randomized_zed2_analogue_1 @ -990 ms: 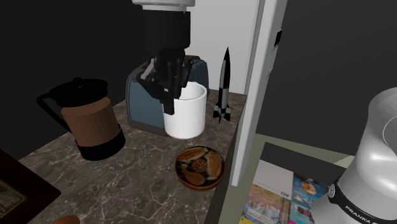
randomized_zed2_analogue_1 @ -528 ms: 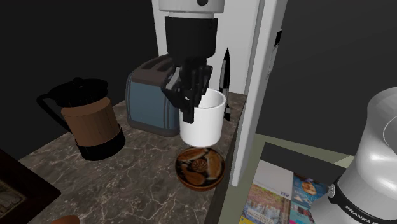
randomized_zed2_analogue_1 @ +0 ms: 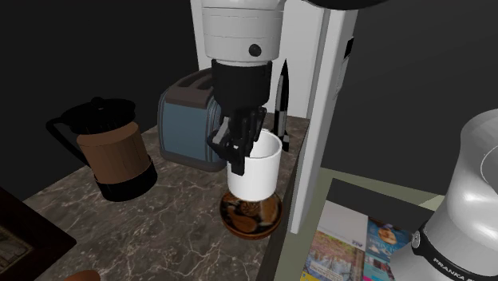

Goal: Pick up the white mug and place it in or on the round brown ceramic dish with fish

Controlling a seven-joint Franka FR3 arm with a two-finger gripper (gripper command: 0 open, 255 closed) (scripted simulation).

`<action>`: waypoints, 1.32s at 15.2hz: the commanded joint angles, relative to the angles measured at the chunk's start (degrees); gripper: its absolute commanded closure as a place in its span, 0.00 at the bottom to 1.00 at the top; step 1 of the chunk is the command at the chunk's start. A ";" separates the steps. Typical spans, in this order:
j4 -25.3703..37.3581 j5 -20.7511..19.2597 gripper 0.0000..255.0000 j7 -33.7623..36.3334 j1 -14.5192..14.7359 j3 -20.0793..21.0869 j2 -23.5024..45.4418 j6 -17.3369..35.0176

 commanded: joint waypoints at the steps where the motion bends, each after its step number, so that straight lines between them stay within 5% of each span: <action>1: -1.14 0.02 1.00 -0.01 -0.03 0.18 0.60 1.79; 8: -5.00 0.08 1.00 0.23 -0.05 0.99 2.95 7.97; 16: -5.00 0.09 1.00 0.23 -0.05 0.99 2.95 7.97; 17: -5.03 0.08 0.00 0.22 -0.06 0.99 2.96 8.01; 20: -5.07 0.09 0.00 0.25 -0.04 1.02 2.98 8.06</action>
